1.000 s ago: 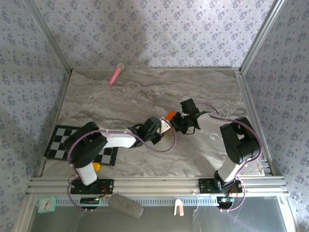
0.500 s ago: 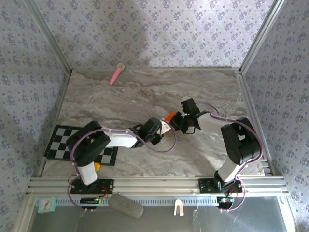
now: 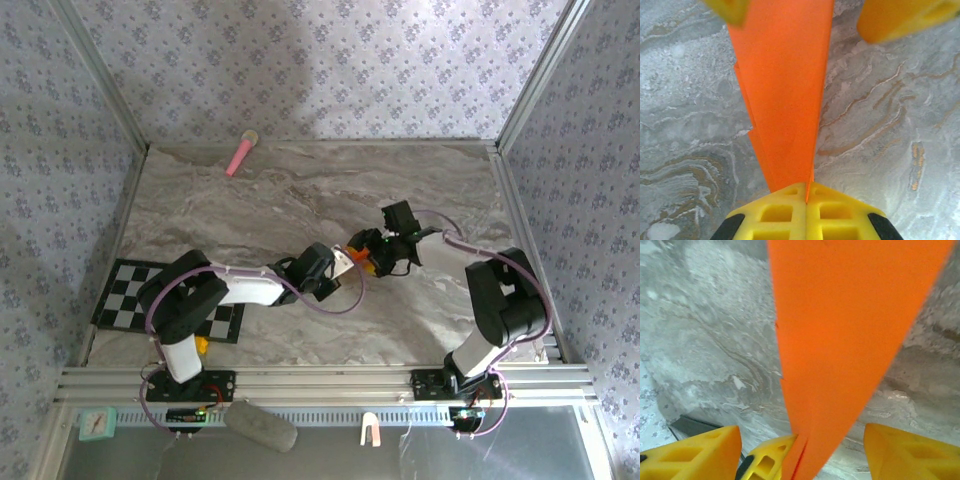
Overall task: Fold a paper plane with a square sheet of paper (pick it up from the middle)
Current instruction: Fold the wing for the fifth time at the center of the table.
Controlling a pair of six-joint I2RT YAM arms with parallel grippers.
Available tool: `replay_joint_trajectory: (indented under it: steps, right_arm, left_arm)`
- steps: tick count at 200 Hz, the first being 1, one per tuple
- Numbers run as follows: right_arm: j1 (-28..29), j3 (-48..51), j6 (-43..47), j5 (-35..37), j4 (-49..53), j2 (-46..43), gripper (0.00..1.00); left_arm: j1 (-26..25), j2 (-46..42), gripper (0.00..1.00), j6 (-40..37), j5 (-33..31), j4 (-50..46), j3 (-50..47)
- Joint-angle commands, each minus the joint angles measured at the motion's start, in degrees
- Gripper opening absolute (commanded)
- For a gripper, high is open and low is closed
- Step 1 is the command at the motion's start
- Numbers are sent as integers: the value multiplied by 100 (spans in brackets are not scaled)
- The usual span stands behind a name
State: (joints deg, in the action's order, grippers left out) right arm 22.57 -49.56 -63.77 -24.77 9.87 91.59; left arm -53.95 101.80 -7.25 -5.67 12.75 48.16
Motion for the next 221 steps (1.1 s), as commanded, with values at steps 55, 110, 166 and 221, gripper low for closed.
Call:
replay_joint_trajectory:
  steps: [55,110,166,221]
  right_arm:
    - [-498,156,408,412,435,-710,75]
    - [-678,296,540,456,436,-901,76]
    - [-765,423,1267,130,152,-936,74]
    - [-743,884,2015,-402,-646,-987,70]
  left_arm:
    - [425,-160,0,791,1311,-361,37]
    - [842,-178,0,1247,2087,-583,142]
    - [1209,0,0,1932,2898,-1319,640]
    - [1375,238,0,2737,3386,-1456,849]
